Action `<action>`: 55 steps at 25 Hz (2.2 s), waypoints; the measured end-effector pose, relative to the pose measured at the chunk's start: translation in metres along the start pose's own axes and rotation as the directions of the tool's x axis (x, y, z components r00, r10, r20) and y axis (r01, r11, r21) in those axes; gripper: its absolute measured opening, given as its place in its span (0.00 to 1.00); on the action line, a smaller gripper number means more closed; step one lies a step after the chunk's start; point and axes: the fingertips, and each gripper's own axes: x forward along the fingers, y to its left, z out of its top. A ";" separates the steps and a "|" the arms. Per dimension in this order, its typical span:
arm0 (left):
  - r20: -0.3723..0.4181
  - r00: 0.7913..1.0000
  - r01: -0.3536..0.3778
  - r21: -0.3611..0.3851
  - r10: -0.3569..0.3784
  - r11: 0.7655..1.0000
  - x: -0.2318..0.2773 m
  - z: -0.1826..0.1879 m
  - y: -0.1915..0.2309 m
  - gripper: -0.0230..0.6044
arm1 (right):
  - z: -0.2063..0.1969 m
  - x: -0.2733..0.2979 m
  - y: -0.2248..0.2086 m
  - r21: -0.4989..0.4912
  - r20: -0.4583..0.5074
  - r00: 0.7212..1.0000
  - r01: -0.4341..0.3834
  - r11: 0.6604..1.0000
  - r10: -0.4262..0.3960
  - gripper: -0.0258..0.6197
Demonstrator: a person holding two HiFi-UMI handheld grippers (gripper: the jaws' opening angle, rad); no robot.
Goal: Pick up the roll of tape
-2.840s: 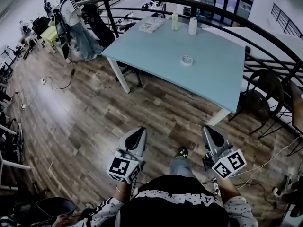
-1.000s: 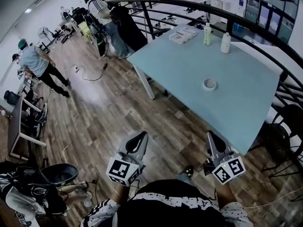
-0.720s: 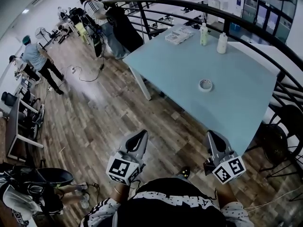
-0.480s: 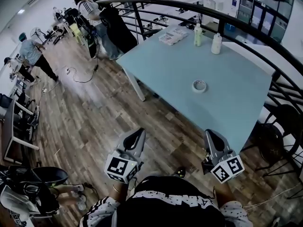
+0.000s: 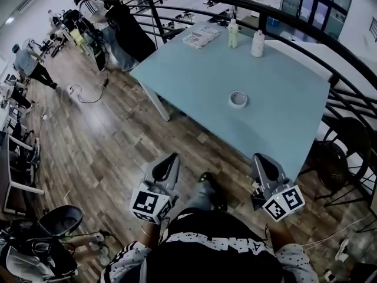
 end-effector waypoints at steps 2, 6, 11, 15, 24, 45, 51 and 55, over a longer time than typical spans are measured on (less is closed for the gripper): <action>0.007 1.000 0.024 -0.009 -0.024 1.000 0.017 0.001 0.003 0.04 | 0.002 0.008 -0.009 -0.009 -0.004 1.000 0.018 1.000 -0.018 0.04; 0.023 0.997 0.075 -0.008 -0.075 0.997 0.049 0.012 0.008 0.04 | 0.014 0.023 -0.026 -0.020 0.001 0.998 0.056 0.998 -0.056 0.04; 0.039 0.992 0.122 -0.002 -0.122 0.993 0.084 0.020 0.017 0.04 | 0.017 0.040 -0.043 -0.024 0.005 0.996 0.094 0.995 -0.094 0.04; 0.031 0.987 0.155 -0.003 -0.155 0.988 0.111 0.020 0.024 0.04 | 0.016 0.057 -0.060 -0.023 0.002 0.993 0.116 0.993 -0.116 0.04; 0.038 0.978 0.204 0.004 -0.204 0.979 0.158 0.031 0.047 0.04 | 0.022 0.096 -0.085 -0.036 0.000 0.988 0.156 0.987 -0.156 0.04; 0.046 0.963 0.268 -0.023 -0.266 0.963 0.247 0.020 0.126 0.04 | -0.014 0.204 -0.132 -0.099 -0.107 0.970 0.210 0.973 -0.220 0.04; 0.049 0.958 0.284 -0.037 -0.282 0.958 0.262 0.017 0.147 0.04 | -0.028 0.227 -0.144 -0.129 -0.151 0.956 0.234 0.964 -0.252 0.04; 0.049 0.955 0.295 -0.041 -0.293 0.955 0.271 0.013 0.161 0.04 | -0.039 0.245 -0.148 -0.144 -0.180 0.948 0.237 0.961 -0.261 0.04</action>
